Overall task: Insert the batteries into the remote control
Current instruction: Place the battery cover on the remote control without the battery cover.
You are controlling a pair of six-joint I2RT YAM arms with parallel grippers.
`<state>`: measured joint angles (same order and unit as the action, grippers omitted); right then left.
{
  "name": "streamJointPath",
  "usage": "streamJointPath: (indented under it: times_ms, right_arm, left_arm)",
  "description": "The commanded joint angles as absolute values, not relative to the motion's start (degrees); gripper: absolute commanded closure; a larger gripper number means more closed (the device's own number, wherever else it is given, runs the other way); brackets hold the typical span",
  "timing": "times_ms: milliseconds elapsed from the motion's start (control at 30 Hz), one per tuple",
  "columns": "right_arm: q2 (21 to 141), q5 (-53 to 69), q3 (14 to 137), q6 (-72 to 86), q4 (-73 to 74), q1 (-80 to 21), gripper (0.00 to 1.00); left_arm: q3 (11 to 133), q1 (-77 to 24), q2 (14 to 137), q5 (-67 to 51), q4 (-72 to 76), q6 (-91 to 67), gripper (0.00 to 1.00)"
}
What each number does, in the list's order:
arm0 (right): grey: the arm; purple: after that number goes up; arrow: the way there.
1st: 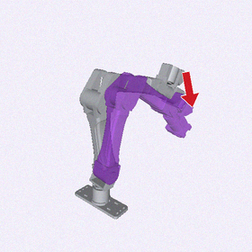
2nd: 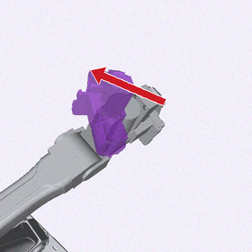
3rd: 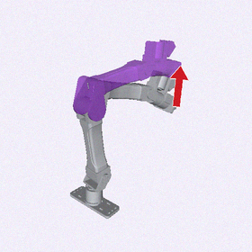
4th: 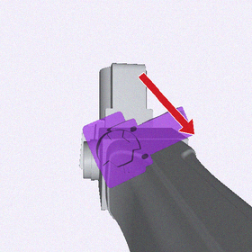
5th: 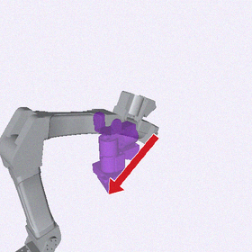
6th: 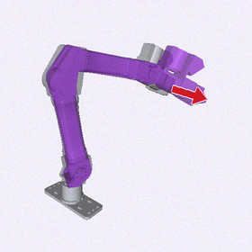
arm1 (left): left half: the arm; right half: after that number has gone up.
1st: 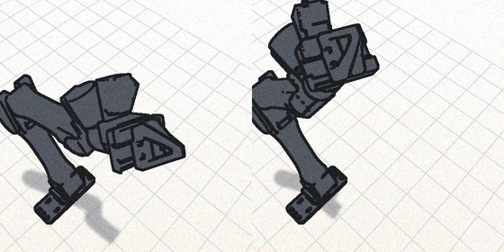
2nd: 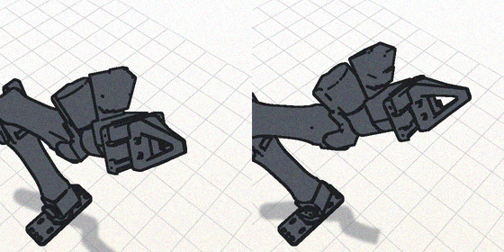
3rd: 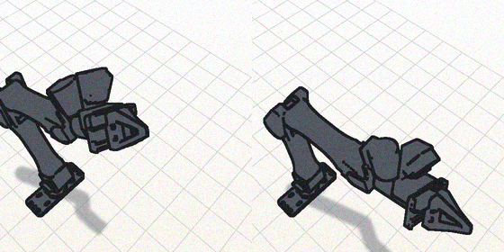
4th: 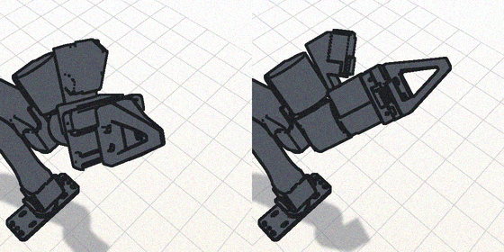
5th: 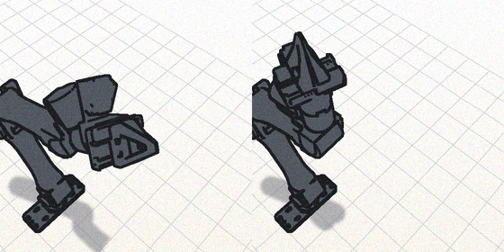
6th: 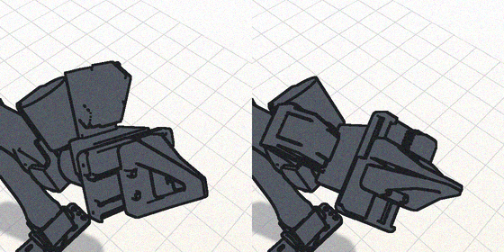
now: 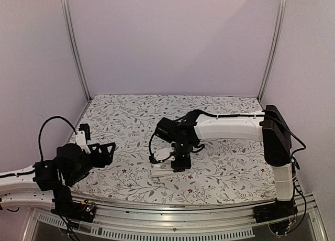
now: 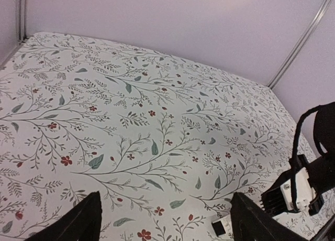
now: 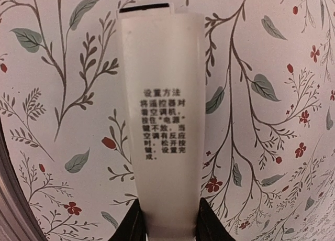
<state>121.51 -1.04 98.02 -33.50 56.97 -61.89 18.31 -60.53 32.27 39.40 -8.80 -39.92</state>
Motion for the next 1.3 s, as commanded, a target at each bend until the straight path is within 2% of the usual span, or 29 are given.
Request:
streamJointPath:
  times_ms: [0, 433, 1267]
  right_arm:
    - [123.93, -0.8, 101.82, -35.57, 58.2, -62.31, 0.77]
    - [126.91, 4.15, 104.94, -38.59, 60.46, -63.09, 0.74]
    - [127.34, 3.51, 103.32, -39.09, 57.8, -61.6, 0.7]
  left_arm:
    - [14.46, -61.47, 26.4, 40.77, -6.43, -33.47, 0.18]
    - [12.02, -61.53, 25.32, 40.72, -1.96, -32.03, 0.2]
    - [13.0, -61.58, 29.18, 43.93, 4.83, -27.22, 0.19]
